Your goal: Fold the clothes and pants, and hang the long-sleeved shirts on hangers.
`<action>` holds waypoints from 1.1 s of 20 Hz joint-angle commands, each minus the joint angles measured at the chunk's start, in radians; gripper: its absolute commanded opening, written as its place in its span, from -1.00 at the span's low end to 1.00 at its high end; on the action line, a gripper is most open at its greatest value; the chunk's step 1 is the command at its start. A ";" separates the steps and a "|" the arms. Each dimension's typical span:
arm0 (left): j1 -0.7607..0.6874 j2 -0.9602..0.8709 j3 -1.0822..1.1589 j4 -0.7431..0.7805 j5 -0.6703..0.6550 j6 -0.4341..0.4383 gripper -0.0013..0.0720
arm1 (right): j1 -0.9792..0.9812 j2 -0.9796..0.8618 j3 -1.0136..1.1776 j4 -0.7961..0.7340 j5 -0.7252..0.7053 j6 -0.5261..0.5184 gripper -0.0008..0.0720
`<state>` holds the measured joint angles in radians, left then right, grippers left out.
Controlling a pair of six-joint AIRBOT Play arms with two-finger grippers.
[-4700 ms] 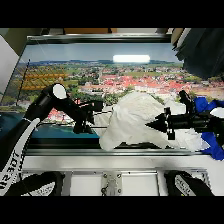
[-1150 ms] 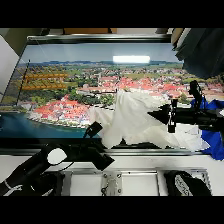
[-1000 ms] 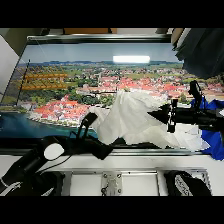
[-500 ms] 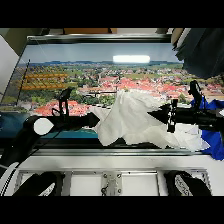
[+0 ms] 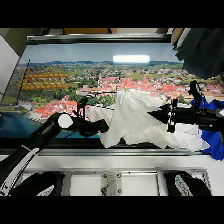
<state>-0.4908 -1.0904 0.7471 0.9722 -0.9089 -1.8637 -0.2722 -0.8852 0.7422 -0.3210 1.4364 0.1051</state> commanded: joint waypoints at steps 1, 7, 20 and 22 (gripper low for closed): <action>-0.048 -0.032 0.001 0.028 -0.052 -0.003 0.64 | 0.000 0.001 0.001 0.000 0.000 0.000 -0.96; -0.048 -0.032 0.001 0.031 -0.051 0.011 -0.94 | 0.000 0.001 0.001 0.000 0.000 0.000 -0.96; 0.046 0.185 0.003 0.074 0.079 0.006 0.16 | 0.000 0.026 0.002 0.000 0.003 0.031 -0.96; 0.068 0.142 0.004 0.026 0.124 -0.018 0.50 | 0.000 0.026 0.002 0.000 0.003 0.031 -0.96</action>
<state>-0.4320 -0.9260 0.7502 1.0218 -0.8684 -1.8515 -0.2722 -0.8604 0.7433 -0.3210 1.4368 0.1356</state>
